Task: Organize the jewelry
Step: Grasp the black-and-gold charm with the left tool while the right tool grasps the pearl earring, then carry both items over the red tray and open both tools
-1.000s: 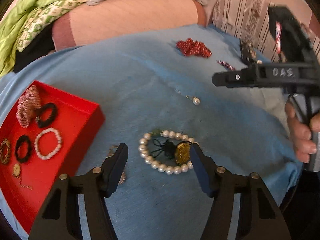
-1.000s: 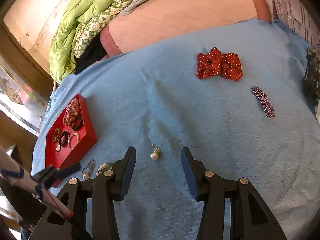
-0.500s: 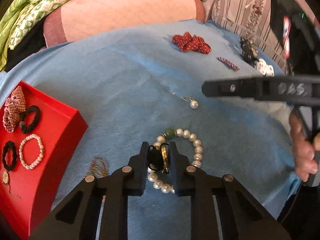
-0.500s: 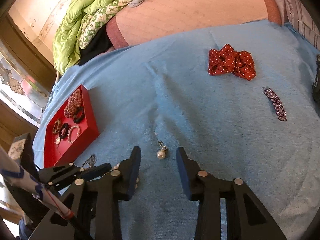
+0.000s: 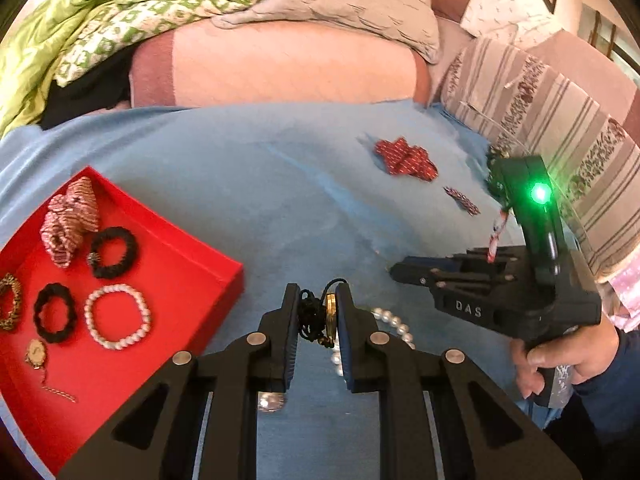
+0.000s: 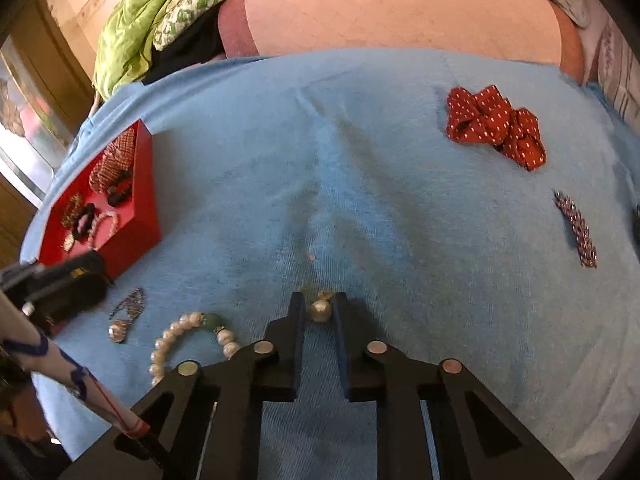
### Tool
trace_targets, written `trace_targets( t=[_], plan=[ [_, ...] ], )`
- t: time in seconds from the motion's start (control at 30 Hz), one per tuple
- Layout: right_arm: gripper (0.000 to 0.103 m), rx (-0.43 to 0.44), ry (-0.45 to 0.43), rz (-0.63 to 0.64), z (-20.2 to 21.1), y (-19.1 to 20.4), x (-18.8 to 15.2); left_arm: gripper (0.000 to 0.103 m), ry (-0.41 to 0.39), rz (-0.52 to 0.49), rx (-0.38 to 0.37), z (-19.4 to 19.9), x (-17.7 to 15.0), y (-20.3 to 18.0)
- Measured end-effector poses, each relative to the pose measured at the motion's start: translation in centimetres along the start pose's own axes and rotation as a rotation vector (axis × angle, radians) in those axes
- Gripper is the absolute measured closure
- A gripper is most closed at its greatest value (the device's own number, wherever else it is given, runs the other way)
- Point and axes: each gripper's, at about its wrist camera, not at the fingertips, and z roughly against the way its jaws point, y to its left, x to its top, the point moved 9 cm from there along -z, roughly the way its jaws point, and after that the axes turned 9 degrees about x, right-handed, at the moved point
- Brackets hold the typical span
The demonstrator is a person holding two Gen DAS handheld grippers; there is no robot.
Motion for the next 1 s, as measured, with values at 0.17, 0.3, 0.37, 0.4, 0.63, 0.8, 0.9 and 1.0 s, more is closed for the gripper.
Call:
trace_targets(
  t=[0.17, 0.3, 0.37, 0.4, 0.63, 0.8, 0.9, 1.0],
  plan=[
    [0.091, -0.021, 0.0, 0.023, 0.6, 0.0, -0.1, 0.086, -0.014, 0.029, 0.012, 0.6, 0.5, 1.5],
    [0.091, 0.047, -0.071, -0.016, 2.6, 0.6, 1.0, 0.086, -0.039, 0.061, 0.027, 1.5, 1.1, 3.0],
    [0.091, 0.091, -0.111, -0.027, 3.7, 1.4, 1.6, 0.086, -0.052, 0.081, 0.038, 2.0, 1.4, 3.9],
    [0.091, 0.113, -0.134, -0.026, 4.3, 2.0, 2.0, 0.086, -0.059, 0.094, 0.042, 2.3, 1.5, 4.5],
    [0.091, 0.235, -0.219, 0.02, 6.3, 7.8, 4.2, 0.086, -0.087, 0.153, 0.096, 4.1, 1.4, 8.5],
    [0.091, 0.279, -0.234, 0.039, 6.7, 10.8, 4.8, 0.086, -0.094, 0.188, 0.125, 5.2, 0.8, 10.9],
    [0.091, 0.304, -0.233, 0.038, 6.5, 12.2, 4.8, 0.086, -0.096, 0.202, 0.134, 5.7, 0.4, 12.1],
    [0.091, 0.318, -0.223, 0.05, 6.2, 13.8, 4.8, 0.086, -0.09, 0.212, 0.151, 6.0, -0.1, 13.4]
  ],
)
